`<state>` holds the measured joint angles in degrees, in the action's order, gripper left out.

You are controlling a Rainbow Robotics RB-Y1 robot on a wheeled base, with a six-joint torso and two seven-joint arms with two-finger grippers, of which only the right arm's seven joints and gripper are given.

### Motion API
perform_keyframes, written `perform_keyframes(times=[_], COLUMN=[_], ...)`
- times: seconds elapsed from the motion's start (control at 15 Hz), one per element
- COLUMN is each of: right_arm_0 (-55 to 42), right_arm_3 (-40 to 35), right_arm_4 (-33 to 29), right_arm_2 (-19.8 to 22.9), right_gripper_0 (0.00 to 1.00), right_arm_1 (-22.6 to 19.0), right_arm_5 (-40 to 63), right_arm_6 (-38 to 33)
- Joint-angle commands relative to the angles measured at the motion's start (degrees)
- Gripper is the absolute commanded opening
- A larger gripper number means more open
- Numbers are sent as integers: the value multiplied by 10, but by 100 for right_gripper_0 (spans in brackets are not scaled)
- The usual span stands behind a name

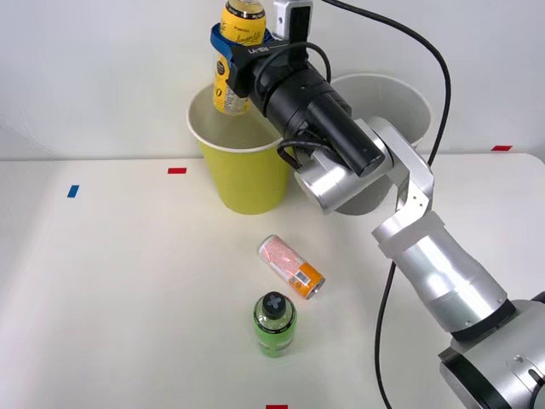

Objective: Put cans in the gray bin, plastic bottles in the light green bin

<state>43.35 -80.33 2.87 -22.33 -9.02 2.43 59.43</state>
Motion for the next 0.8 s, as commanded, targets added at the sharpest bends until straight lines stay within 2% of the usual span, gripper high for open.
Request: perform_keyframes(times=[0.07,0.13,0.2,0.53,0.8], right_arm_0=[0,0,0,-2,-26], right_arm_3=[0,0,0,0,-1], right_arm_4=[0,0,0,-2,-35], right_arm_2=[0,0,0,0,0], right_gripper_0=[82,98,100,100,100], right_arm_1=[1,3,6,6,5], right_arm_5=[6,6,6,7,-34], right_arm_6=[2,2,0,5,1])
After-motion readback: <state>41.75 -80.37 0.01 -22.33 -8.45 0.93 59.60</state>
